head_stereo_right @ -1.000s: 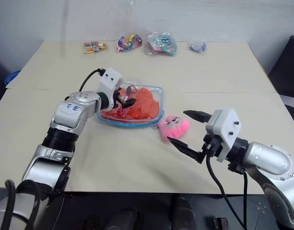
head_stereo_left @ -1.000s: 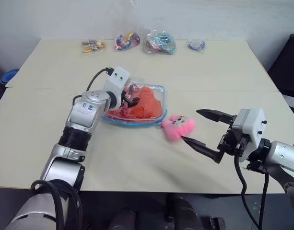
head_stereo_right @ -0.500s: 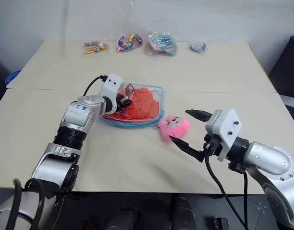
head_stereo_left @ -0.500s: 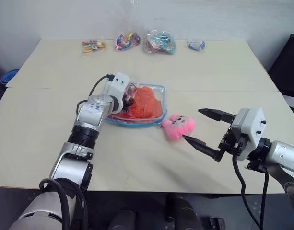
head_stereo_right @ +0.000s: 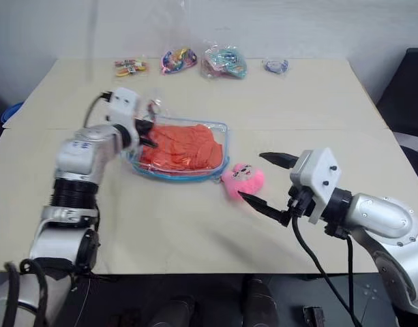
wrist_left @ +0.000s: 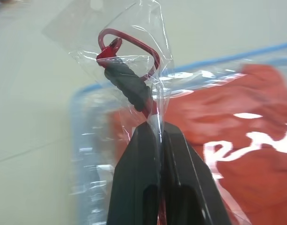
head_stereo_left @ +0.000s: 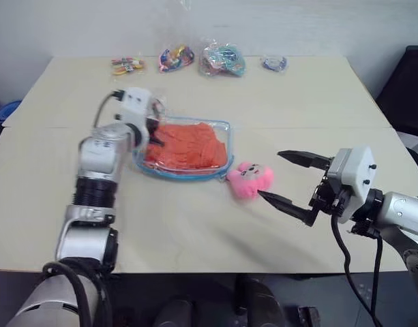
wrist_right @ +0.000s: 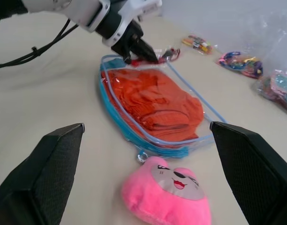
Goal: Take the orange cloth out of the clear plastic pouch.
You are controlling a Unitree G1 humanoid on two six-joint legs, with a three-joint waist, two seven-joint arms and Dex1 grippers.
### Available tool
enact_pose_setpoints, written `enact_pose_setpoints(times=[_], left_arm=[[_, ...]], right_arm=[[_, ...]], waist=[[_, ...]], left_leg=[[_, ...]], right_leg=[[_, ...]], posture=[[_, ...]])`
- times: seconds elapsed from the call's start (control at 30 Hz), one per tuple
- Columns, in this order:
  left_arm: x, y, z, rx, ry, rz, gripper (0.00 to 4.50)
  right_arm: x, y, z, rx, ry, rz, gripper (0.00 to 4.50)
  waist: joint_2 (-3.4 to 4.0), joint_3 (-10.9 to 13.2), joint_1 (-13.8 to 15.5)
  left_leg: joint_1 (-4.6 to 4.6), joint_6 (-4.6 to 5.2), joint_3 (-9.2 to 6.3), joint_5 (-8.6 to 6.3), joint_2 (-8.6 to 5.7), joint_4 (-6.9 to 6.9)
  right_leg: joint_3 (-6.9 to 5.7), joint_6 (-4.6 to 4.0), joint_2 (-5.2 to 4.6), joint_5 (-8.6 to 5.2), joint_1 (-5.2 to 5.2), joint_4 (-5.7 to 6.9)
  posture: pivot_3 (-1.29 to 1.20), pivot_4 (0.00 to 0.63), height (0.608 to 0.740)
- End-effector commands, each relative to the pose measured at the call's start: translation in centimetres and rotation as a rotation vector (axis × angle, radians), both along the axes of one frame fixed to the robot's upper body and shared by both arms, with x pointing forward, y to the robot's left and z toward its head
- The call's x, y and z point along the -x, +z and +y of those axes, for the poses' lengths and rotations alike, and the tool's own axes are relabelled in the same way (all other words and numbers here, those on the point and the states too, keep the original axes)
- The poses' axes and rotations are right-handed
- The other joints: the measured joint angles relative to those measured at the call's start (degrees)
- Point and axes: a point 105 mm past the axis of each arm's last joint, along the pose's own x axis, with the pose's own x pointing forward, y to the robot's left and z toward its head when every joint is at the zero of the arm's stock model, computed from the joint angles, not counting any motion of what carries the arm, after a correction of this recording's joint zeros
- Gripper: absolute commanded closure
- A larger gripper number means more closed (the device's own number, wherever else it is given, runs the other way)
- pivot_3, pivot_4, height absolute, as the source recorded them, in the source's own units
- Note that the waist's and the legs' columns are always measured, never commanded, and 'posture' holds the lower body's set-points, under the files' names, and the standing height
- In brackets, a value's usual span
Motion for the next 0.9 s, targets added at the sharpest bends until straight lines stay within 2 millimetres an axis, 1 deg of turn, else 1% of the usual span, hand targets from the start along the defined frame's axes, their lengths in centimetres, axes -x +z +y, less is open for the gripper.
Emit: enact_pose_setpoints(times=[0.03, 0.13, 0.2, 0.27, 0.33, 0.37, 0.4, 0.47, 0.5, 0.6, 0.67, 0.77, 0.9], left_arm=[[1.7, 1.7, 7.6, -0.040, 0.202, -0.055, 4.48], [3.6, 0.7, 12.9, -0.124, 0.326, -0.023, 4.48], [5.1, -0.5, 15.8, -0.127, 0.397, 0.017, 4.48], [6.4, -1.8, 18.0, -0.096, 0.449, 0.055, 4.48], [7.3, -3.1, 19.1, -0.081, 0.478, 0.088, 4.48], [8.1, -4.4, 19.7, -0.083, 0.498, 0.123, 4.48], [8.7, -5.3, 20.1, -0.088, 0.511, 0.146, 4.48], [9.4, -6.2, 20.2, -0.100, 0.525, 0.162, 4.48], [9.5, -6.4, 20.2, -0.101, 0.527, 0.163, 4.48], [10.0, -6.8, 20.0, -0.066, 0.530, 0.149, 3.76], [10.4, -6.8, 20.0, -0.059, 0.528, 0.141, 3.15], [10.8, -6.3, 20.3, -0.076, 0.535, 0.130, 2.19], [11.4, -5.2, 21.3, -0.111, 0.566, 0.118, 0.92]], right_arm=[[0.4, 0.6, 0.8, 0.006, 0.082, -0.007, 0.00], [0.4, 0.5, 1.2, 0.014, 0.123, 0.004, 0.00], [0.2, 0.5, 1.4, 0.015, 0.144, 0.011, 0.00], [0.1, 0.4, 1.6, 0.019, 0.164, 0.017, 0.00], [-0.1, 0.3, 1.7, 0.024, 0.179, 0.021, 0.00], [-0.2, 0.3, 1.9, 0.026, 0.192, 0.025, 0.00], [-0.2, 0.4, 2.0, 0.028, 0.200, 0.027, 0.00], [-0.3, 0.4, 2.1, 0.030, 0.214, 0.029, 0.00], [-0.4, 0.5, 2.1, 0.031, 0.216, 0.030, 0.00], [-0.4, 0.5, 2.1, 0.032, 0.223, 0.034, 0.00], [-0.5, 0.5, 2.0, 0.035, 0.224, 0.036, 0.00], [-0.5, 0.5, 1.9, 0.038, 0.225, 0.039, 0.00], [-0.6, 0.3, 1.9, 0.040, 0.216, 0.040, 0.00]], waist=[[0.00, 0.0, -0.3], [-0.02, 0.0, -0.3], [-0.05, 0.0, 0.0], [-0.10, -0.1, 0.3], [-0.15, -0.1, 0.5], [-0.18, -0.1, 0.5], [-0.20, -0.1, 0.4], [-0.22, -0.1, 0.3], [-0.28, -0.1, 0.3], [-0.34, -0.1, 0.3], [-0.34, -0.1, 0.2], [-0.35, -0.1, 0.1], [-0.36, -0.1, 0.2]], left_leg=[[0.00, 0.00, -0.01, 0.00, 0.00, -0.02], [-0.06, 0.00, -0.02, 0.00, -0.04, -0.03], [-0.09, 0.00, -0.01, 0.00, -0.06, -0.02], [-0.12, 0.00, -0.02, 0.00, -0.07, 0.00], [-0.17, 0.00, 0.01, 0.00, -0.09, 0.02], [-0.19, 0.00, 0.01, 0.00, -0.11, 0.03], [-0.21, 0.00, 0.02, 0.00, -0.11, 0.04], [-0.20, 0.00, 0.02, 0.00, -0.11, 0.02], [-0.19, 0.00, 0.02, 0.00, -0.10, 0.02], [-0.17, 0.00, 0.02, 0.00, -0.08, 0.02], [-0.13, 0.00, -0.01, 0.00, -0.08, 0.00], [-0.14, -0.01, 0.00, -0.01, -0.06, 0.00], [-0.15, -0.01, 0.02, -0.01, -0.07, 0.01]], right_leg=[[0.10, 0.00, 0.00, 0.00, -0.10, 0.05], [0.25, 0.00, 0.00, 0.00, -0.33, 0.14], [0.28, 0.00, -0.01, 0.00, -0.35, 0.14], [0.27, 0.00, -0.01, 0.00, -0.35, 0.14], [0.26, -0.01, -0.02, 0.00, -0.35, 0.14], [0.23, 0.00, -0.03, 0.00, -0.34, 0.14], [0.19, -0.01, -0.03, 0.01, -0.34, 0.14], [0.23, -0.01, -0.04, 0.01, -0.35, 0.14], [0.23, -0.01, -0.04, 0.00, -0.35, 0.14], [0.23, -0.01, -0.04, 0.01, -0.34, 0.15], [0.28, 0.00, -0.05, 0.01, -0.36, 0.16], [0.26, -0.01, -0.04, 0.01, -0.40, 0.17], [0.27, -0.01, -0.05, 0.01, -0.39, 0.18]], posture=[[0.00, 0.150, 0.740], [0.00, 0.150, 0.740], [0.00, 0.150, 0.740], [0.00, 0.150, 0.740], [0.00, 0.150, 0.740], [0.00, 0.150, 0.740], [0.00, 0.150, 0.740], [0.00, 0.150, 0.740], [0.00, 0.150, 0.740], [0.00, 0.150, 0.740], [0.00, 0.150, 0.740], [0.00, 0.150, 0.740], [0.00, 0.150, 0.740]])
